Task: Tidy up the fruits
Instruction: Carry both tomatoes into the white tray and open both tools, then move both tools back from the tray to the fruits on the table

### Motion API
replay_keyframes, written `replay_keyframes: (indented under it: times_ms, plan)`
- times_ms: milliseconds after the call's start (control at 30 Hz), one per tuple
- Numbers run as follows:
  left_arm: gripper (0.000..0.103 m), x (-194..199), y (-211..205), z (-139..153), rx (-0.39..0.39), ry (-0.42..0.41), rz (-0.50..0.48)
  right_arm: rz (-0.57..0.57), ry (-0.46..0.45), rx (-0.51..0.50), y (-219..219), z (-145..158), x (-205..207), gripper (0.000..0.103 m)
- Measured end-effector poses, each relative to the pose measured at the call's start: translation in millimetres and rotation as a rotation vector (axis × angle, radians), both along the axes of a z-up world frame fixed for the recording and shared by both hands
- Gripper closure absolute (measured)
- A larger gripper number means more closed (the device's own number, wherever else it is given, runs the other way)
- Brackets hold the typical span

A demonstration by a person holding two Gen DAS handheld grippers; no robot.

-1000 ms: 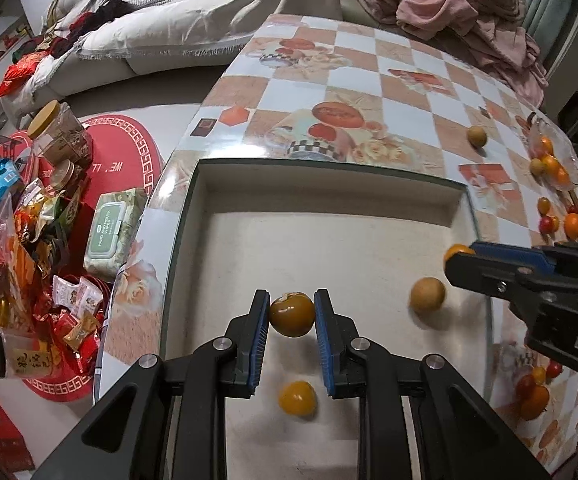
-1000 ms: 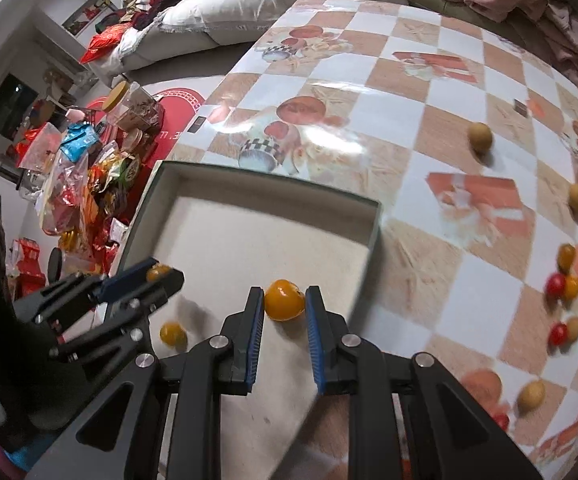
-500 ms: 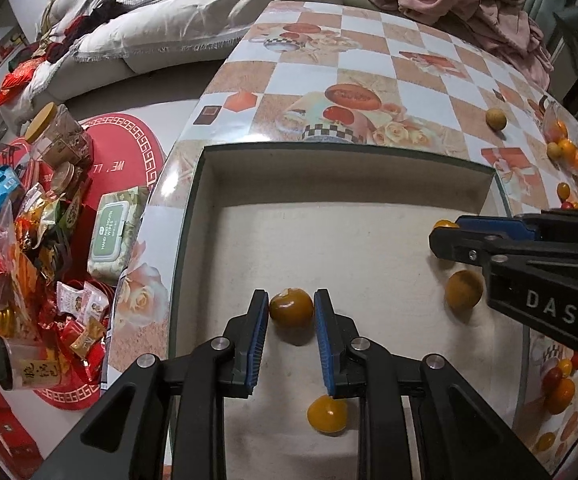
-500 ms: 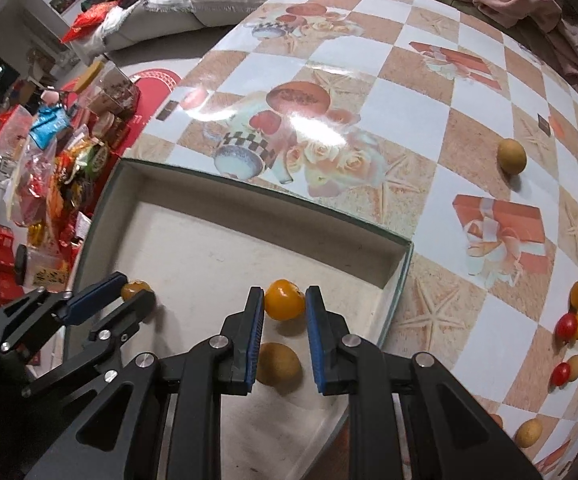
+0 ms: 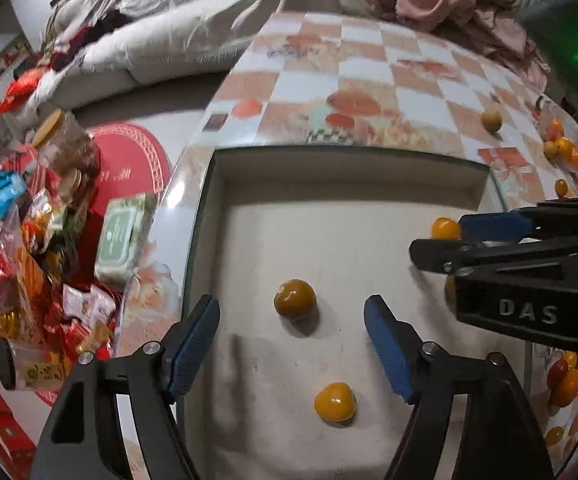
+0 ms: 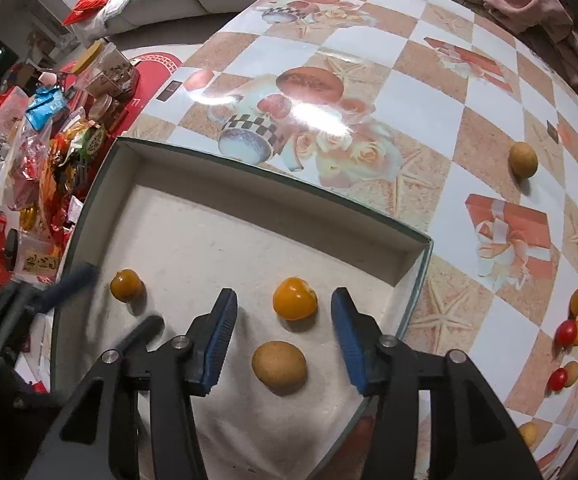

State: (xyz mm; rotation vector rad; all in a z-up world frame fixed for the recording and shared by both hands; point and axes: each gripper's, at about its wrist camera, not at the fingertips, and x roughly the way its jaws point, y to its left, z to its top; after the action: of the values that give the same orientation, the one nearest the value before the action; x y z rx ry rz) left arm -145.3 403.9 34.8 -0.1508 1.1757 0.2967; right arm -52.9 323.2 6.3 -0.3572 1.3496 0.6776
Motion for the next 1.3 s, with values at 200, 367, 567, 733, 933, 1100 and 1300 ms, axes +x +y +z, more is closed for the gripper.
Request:
replay_keyframes:
  times_ms: [200,367,567,733,933,1100,1300]
  plan:
    - [0.027,-1.6,-3.0,2.1,-0.007,0.017,-0.005,-0.022,-0.001,0.024,-3.6,7.9,0.2,0.047]
    - [0.027,-5.0,-8.7,10.0,-0.001,0.020,-0.013,-0.033,-0.036,0.066,-7.1,30.1,-1.4,0.023]
    - [0.027,-5.6,-21.7,20.3,0.001,0.022,-0.036,-0.039,-0.042,0.092,-18.2,48.0,-3.5,0.017]
    - [0.027,-1.2,-42.7,28.9,0.008,0.019,-0.074,-0.107,-0.064,0.112,-48.9,58.8,0.2,0.006]
    - [0.027,7.5,-77.8,40.1,-0.004,0.006,-0.142,-0.207,-0.066,0.121,-104.6,64.7,3.4,0.005]
    - [0.027,15.8,-113.1,46.2,-0.018,-0.002,-0.216,-0.313,-0.052,0.101,-162.0,61.2,1.7,0.005]
    - [0.027,24.2,-153.6,42.9,-0.039,0.015,-0.304,-0.398,-0.045,0.045,-228.0,51.8,-9.4,0.005]
